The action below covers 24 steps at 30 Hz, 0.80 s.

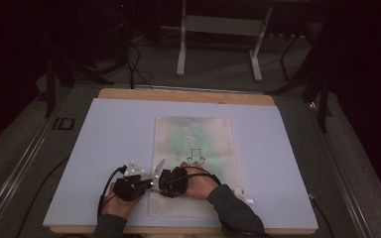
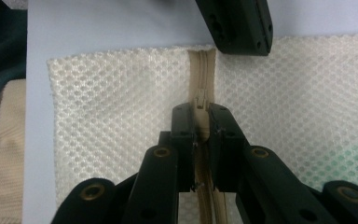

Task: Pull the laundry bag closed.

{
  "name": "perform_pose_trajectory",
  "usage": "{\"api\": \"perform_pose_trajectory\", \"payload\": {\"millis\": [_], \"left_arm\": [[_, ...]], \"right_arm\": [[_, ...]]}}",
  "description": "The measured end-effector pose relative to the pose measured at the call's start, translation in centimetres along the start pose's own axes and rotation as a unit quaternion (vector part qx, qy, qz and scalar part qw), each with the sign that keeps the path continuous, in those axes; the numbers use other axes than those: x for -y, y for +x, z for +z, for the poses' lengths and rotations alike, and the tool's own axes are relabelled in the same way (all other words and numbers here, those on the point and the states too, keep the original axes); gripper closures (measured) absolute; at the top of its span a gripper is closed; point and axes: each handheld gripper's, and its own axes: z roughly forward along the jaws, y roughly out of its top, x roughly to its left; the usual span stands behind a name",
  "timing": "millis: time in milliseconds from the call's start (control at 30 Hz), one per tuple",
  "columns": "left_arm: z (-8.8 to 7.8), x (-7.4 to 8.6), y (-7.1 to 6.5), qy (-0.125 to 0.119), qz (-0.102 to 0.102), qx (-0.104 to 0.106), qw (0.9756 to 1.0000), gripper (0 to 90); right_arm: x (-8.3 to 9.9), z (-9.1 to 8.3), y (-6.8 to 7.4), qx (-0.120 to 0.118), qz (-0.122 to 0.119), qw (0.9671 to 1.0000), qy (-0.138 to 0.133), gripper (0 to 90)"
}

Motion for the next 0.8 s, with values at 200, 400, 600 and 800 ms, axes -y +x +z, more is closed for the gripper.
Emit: {"api": "perform_pose_trajectory", "payload": {"millis": [200, 400, 600, 800], "left_arm": [[0.0, 0.0, 0.0, -0.001, 0.0, 0.0, 1.0, 89.4], [0.0, 0.0, 0.1, 0.0, 0.0, 0.002, 1.0, 89.4], [0.0, 0.0, 0.1, 0.0, -0.001, 0.003, 1.0, 89.3], [0.0, 0.0, 0.1, 0.0, -0.001, 0.002, 1.0, 89.3]], "right_arm": [[0.4, -0.2, 0.0, 0.003, -0.001, 1.0, 0.001, 81.9], [0.7, -0.4, 0.0, 0.002, -0.001, 1.0, 0.004, 81.9], [0.9, -0.5, 0.1, 0.003, -0.004, 0.9999, 0.01, 81.9], [1.1, -0.6, 0.1, 0.002, -0.005, 0.9999, 0.012, 81.9]]}}
